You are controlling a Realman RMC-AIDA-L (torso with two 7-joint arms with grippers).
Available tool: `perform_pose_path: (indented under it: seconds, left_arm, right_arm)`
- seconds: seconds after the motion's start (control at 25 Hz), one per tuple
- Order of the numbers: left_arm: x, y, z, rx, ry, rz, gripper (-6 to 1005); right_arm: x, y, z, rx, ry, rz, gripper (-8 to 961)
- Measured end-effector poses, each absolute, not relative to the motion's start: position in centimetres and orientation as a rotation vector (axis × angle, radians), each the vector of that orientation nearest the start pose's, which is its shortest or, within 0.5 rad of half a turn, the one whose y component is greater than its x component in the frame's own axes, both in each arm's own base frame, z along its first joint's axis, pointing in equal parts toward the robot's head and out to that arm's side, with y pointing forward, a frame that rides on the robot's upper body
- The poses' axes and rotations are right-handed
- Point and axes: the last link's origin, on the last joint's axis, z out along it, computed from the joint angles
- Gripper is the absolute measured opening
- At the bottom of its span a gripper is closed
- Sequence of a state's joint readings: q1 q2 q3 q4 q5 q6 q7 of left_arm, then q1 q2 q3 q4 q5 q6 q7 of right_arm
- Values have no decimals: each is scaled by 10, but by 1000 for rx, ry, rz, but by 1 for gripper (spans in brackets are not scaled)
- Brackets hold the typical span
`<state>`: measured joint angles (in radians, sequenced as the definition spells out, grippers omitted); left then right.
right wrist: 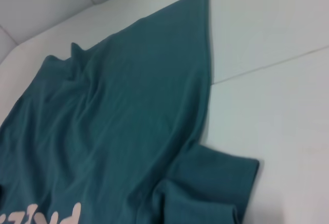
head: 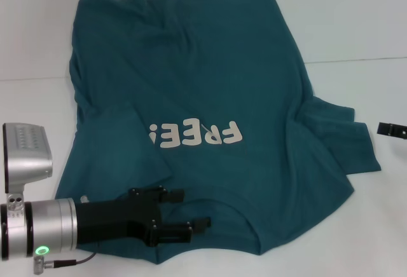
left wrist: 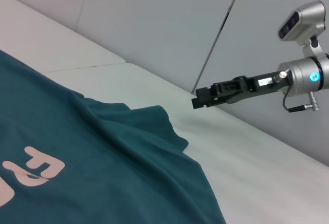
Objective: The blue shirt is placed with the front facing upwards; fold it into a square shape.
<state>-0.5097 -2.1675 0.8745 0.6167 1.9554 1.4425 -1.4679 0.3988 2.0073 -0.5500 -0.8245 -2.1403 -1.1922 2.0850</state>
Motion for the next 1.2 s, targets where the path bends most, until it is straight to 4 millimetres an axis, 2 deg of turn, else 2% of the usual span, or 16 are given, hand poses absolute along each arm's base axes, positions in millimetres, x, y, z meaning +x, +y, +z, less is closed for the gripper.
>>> perform_pose_path:
  seconds: [0.44, 0.92, 1.2]
  left_arm:
    - [-244, 316, -62, -2791, -810, -688, 875]
    - [-241, 320, -62, -2794, -805, -672, 874]
    - [-240, 322, -62, -2796, -800, -670, 874]
  right_arm:
    - [354, 369, 69, -1904, 1442, 491, 915]
    - [347, 382, 52, -1925, 1412, 420, 916]
    - [347, 385, 47, -1910, 1421, 412, 854]
